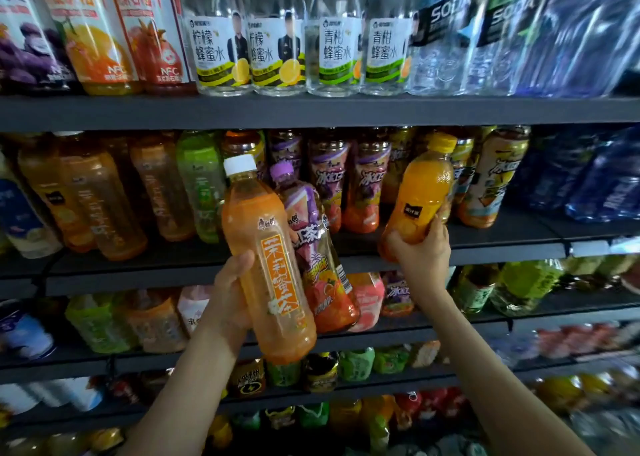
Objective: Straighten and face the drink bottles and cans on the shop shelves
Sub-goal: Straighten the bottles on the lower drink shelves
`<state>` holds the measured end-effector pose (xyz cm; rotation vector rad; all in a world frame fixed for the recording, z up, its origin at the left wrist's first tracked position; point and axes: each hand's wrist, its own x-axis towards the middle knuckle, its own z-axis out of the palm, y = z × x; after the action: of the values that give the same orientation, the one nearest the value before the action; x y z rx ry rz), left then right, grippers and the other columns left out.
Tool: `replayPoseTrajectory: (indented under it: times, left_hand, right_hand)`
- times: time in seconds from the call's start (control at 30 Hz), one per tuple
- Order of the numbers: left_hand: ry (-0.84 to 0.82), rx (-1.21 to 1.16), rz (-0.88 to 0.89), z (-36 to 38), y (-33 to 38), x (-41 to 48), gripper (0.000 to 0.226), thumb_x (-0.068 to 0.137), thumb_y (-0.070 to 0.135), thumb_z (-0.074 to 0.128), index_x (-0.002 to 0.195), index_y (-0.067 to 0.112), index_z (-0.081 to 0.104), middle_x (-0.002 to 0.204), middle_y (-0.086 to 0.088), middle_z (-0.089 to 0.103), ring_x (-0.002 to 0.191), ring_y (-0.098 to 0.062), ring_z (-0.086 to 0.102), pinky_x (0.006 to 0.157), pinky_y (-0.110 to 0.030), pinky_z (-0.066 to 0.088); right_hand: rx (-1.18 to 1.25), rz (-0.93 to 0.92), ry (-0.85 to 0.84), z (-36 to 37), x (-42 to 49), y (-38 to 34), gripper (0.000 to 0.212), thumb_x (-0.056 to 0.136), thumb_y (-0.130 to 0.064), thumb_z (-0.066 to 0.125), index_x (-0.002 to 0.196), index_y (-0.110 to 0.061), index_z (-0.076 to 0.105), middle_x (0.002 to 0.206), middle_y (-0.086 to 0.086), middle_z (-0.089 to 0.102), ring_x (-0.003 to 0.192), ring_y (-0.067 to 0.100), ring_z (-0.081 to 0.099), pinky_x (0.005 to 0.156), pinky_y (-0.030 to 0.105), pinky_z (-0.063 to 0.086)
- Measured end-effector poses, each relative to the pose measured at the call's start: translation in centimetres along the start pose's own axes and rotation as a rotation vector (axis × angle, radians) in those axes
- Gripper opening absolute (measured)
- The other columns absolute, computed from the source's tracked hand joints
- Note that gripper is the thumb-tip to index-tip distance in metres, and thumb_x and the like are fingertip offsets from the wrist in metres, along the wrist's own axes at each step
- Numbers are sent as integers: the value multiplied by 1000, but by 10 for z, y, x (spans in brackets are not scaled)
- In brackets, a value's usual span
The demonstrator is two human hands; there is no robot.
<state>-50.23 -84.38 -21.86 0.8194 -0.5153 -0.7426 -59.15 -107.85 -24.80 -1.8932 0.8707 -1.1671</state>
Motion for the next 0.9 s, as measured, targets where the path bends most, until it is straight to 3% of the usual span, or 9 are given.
replayPoseTrajectory:
  times: [0.33, 0.63, 0.77, 0.83, 0.9]
  left_hand:
    - [57, -90, -98, 29, -24, 8, 70, 3, 45, 92, 65, 16, 77, 64, -5, 67, 56, -19, 66, 49, -31, 56]
    - [24, -23, -54, 37, -20, 8, 68, 3, 47, 91, 64, 19, 77, 63, -3, 68, 56, -16, 67, 49, -29, 55]
    - [-10, 31, -39, 35, -18, 9, 67, 10, 51, 91, 69, 21, 78, 66, -1, 68, 60, -14, 67, 53, -27, 56]
    - [5, 26, -50, 33, -17, 10, 69, 8, 50, 91, 68, 20, 78, 66, -2, 69, 60, -15, 67, 52, -27, 56]
    - [17, 11, -53, 30, -16, 11, 69, 7, 49, 91, 69, 20, 78, 67, -3, 69, 61, -16, 68, 52, -28, 56]
  right_hand:
    - [-83, -29, -47, -14, 33, 15, 57, 79, -31, 71, 125, -5, 48, 117, 15, 54, 109, 32, 51, 87, 41, 44]
    - [-78, -25, -188, -13, 49, 13, 75, 79, -26, 75, 138, -3, 35, 132, 18, 49, 122, 33, 46, 98, 42, 41]
    - [-115, -128, 18, -12, 27, 6, 74, 75, -17, 77, 132, 5, 35, 128, 23, 41, 123, 39, 37, 102, 50, 36]
    - [-39, -207, 68, -12, 9, -7, 63, 75, -21, 78, 122, 1, 41, 115, 14, 45, 112, 30, 43, 95, 38, 41]
    - [79, -180, -176, -14, -7, -28, 49, 78, -30, 76, 112, -11, 46, 103, -1, 51, 96, 15, 51, 78, 13, 43]
